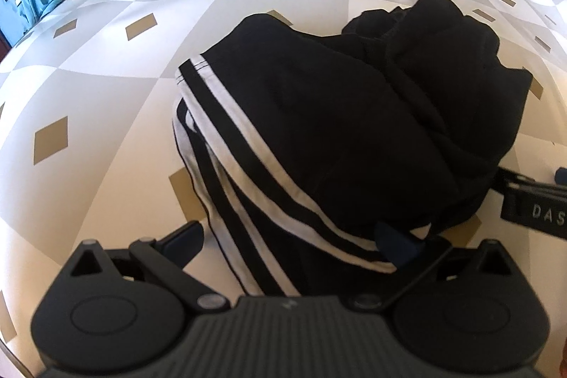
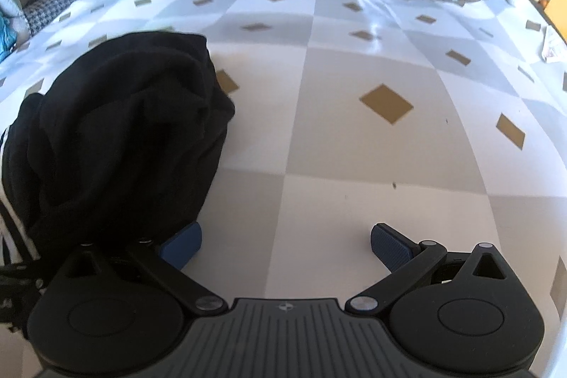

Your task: Fold clothes

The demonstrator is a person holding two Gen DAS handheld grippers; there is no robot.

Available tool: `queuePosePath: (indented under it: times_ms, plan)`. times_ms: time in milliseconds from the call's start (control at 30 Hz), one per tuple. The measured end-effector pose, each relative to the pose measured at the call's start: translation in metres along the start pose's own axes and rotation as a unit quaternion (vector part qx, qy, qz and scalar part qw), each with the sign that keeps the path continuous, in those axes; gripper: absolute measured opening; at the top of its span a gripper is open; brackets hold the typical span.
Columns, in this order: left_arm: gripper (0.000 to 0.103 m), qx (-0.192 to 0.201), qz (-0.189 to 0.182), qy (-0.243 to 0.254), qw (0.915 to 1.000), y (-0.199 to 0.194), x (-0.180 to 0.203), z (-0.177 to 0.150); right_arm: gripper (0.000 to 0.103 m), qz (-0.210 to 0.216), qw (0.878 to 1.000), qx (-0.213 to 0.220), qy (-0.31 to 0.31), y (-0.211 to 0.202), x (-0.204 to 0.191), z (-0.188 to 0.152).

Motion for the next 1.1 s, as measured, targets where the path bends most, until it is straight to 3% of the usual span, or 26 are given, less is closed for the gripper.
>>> queuePosePath:
  times_ms: [467, 533, 967, 1100]
  plan:
    - [0.103, -0.002, -0.017, 0.018, 0.9997, -0.007, 0.004, -0.006, 0.099, 0.025, 0.997, -0.061, -0.029, -0.018, 0.0, -0.011]
    - [0.103, -0.005, -0.019, 0.017, 0.9997, -0.008, 0.003, -0.006, 0.09, 0.014, 0.998, -0.055, -0.024, -0.022, 0.004, -0.009]
    - [0.103, 0.015, 0.006, -0.03, 0.9994, -0.009, -0.021, 0.016, 0.089, 0.069, 0.994, 0.071, 0.056, -0.052, 0.003, 0.043]
    - [0.103, 0.002, 0.014, -0.032, 0.9994, 0.0, -0.024, 0.016, 0.089, 0.092, 0.989, 0.083, 0.077, -0.048, -0.006, 0.058]
Point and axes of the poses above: each gripper's, at about its wrist camera, not at the fingertips, and y roughly the way its jaws point, x to its right, z to its top, the point moved 4 cm from there along y, roughly the way its jaws point, and after that the axes turned 13 degrees about x, right-handed, at the moved point
